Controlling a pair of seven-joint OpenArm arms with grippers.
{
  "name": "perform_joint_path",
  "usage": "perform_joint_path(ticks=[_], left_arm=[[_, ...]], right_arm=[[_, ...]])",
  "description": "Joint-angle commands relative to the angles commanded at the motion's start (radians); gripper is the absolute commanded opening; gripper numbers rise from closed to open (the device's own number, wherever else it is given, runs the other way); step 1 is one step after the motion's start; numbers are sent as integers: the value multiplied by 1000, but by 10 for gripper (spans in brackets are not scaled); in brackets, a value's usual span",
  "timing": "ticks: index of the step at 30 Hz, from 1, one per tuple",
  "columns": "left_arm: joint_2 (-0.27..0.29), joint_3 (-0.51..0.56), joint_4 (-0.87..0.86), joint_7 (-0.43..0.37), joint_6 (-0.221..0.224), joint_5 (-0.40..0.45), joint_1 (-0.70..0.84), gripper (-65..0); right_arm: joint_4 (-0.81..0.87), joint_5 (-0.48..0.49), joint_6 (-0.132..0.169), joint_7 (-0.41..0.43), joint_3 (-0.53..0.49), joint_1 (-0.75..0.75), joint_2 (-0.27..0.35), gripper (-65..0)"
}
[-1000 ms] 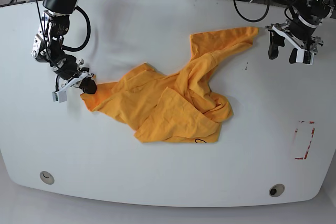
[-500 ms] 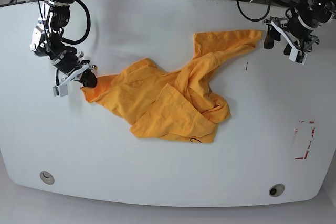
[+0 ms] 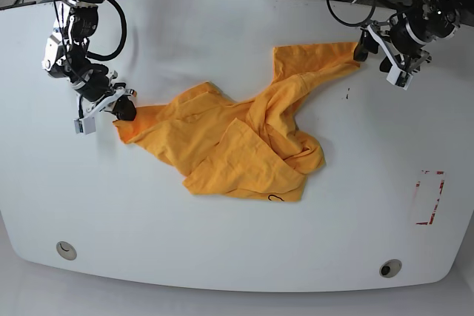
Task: Layout the t-shirt on the table in an organized manner, then fold the t-shirt properly
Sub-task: 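Grasp a t-shirt corner with the left gripper, then lift the t-shirt with both grippers and stretch it apart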
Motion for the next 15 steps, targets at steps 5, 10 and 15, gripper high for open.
perform_joint_path(ticks=[5, 10, 15], left_arm=[[2, 2, -32, 0, 0, 2, -2, -261], [2, 14, -58, 0, 0, 3, -2, -261], [-23, 81, -94, -2, 0, 3, -3, -261]], right_arm=[[0, 0, 0, 0, 0, 0, 0, -650], [0, 0, 0, 0, 0, 0, 0, -650], [0, 0, 2, 0, 0, 0, 0, -650]])
